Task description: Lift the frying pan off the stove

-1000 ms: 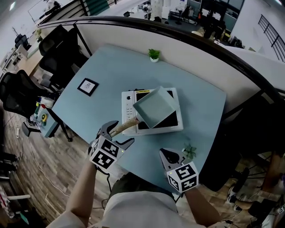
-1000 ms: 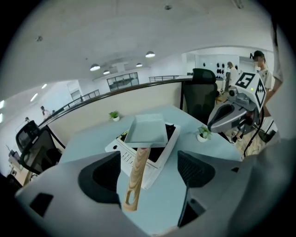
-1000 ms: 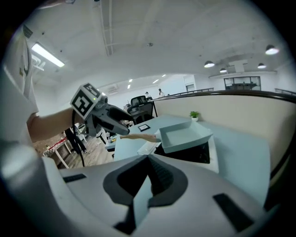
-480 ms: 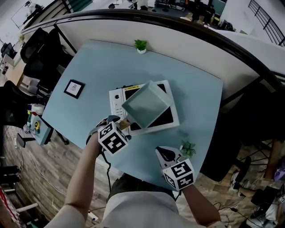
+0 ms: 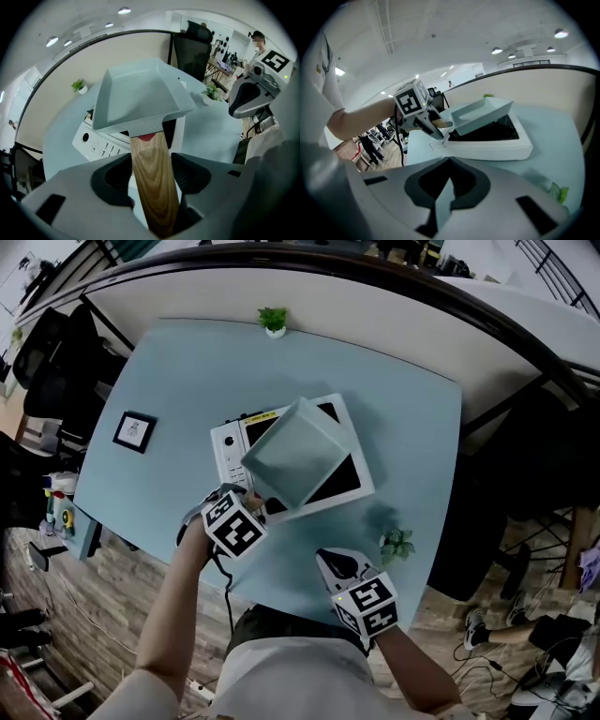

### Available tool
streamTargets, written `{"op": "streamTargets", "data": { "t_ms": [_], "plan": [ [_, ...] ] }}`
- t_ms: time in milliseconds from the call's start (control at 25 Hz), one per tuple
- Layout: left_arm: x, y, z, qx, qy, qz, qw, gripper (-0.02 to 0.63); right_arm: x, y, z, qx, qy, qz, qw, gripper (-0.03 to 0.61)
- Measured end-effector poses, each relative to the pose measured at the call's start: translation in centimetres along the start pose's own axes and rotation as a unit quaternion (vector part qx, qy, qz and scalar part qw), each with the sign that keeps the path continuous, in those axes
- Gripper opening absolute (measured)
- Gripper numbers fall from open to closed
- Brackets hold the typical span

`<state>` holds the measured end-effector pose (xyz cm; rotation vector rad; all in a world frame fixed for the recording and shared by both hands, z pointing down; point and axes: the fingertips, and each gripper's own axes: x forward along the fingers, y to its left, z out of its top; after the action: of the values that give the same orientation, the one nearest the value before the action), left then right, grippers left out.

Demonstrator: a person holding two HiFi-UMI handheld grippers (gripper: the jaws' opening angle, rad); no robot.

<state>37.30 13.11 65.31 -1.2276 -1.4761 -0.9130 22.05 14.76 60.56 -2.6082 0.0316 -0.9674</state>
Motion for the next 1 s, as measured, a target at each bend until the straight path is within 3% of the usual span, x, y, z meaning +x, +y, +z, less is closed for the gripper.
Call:
{"op": "streamTargets", "data": {
  "t_ms": [40, 120, 560, 760, 1000],
  "plan": [
    [0.1, 0.4, -0.1, -0.007, 0.001, 0.008, 0.9999, 0.213, 0.2, -0.1, -0.2, 0.002, 0.001, -0.003, 1.0, 0.003],
    [0.1, 0.9, -0.4, -0.023, -0.001, 0.019, 0.9996, 0.142, 0.6, -0.3, -0.5, 0.006, 0.004, -0.009, 1.0, 0.003],
    [-0.1, -0.5, -2.1, -0.088, -0.032, 0.005, 0.9956, 0.13, 1.1, 0.4, -0.2, 0.013, 0.0, -0.027, 1.0, 0.003],
    [-1.9, -1.5, -3.9, -0.102, -0.033, 0.012, 0.9942, 0.13, -0.2, 1.6, 1.3, 0.001, -0.01, -0.029, 1.0, 0.003],
    [-6.1, -1.8, -5.0, -0.133, -0.066, 0.031, 0.9885, 0.13, -2.9, 2.7, 5.3, -0.024, -0.044, -0.041, 0.998, 0.003]
  ]
}}
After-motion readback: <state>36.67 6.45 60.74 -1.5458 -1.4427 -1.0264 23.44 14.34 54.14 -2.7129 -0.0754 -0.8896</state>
